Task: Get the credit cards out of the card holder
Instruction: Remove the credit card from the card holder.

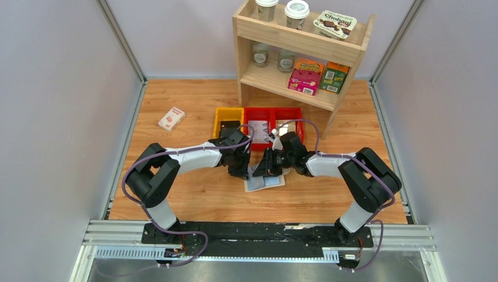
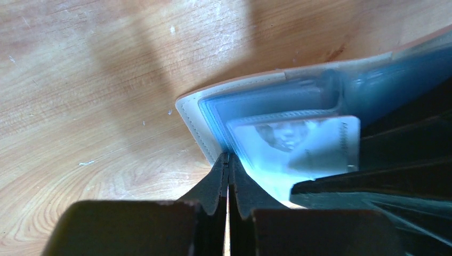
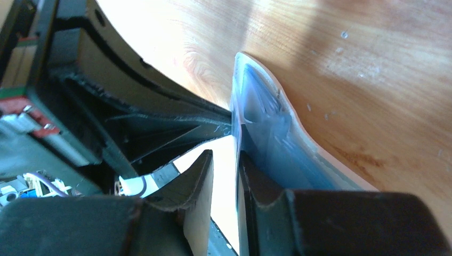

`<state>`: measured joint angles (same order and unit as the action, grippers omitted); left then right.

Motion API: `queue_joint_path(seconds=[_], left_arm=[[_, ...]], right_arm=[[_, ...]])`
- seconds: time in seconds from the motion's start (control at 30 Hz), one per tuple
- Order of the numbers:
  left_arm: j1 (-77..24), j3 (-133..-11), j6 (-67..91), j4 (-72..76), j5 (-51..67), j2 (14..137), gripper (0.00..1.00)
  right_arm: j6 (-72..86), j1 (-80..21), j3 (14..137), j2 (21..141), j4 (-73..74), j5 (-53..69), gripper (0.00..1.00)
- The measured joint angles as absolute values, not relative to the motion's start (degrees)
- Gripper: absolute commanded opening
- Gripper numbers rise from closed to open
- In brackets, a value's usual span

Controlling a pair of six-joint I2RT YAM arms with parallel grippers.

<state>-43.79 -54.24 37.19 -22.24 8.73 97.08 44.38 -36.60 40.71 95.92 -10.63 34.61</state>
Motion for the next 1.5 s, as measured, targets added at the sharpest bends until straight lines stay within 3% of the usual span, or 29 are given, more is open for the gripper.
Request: queue_joint_path(seconds=[0.33,0.73,0.97,1.13,1.3,1.5], left_arm=[[-43.8,-55.4,37.2,-23.5,8.8,97.9,0.0],[-43.8,-55.5,37.2,-23.6,8.9,98.0,0.0],[-43.8,-55.4,37.2,-23.5,8.8,97.8,0.01],[-43.9,-53.2,37.2,-21.2,8.2,96.0,0.22],[-44.2,-49.3,38.3,-19.9,5.8,89.1,0.55],[-44.3,-45.9,41.0,-14.2,2.5,73.8,0.71]], right_arm=[[44.1,-33.8,37.5,91.6,-11.0,37.2,0.18],[41.7,-29.3,34.5,86.0,-8.6,38.0,0.0],[39.9,-26.9,33.2,81.3,-4.8,37.3,0.0],[40.4,-26.5,30.6,75.0,-3.7,34.7,0.0],[44.1,-26.5,26.9,67.6,-6.1,31.7,0.0],[50.5,-27.2,24.5,60.8,-13.8,27.2,0.0]])
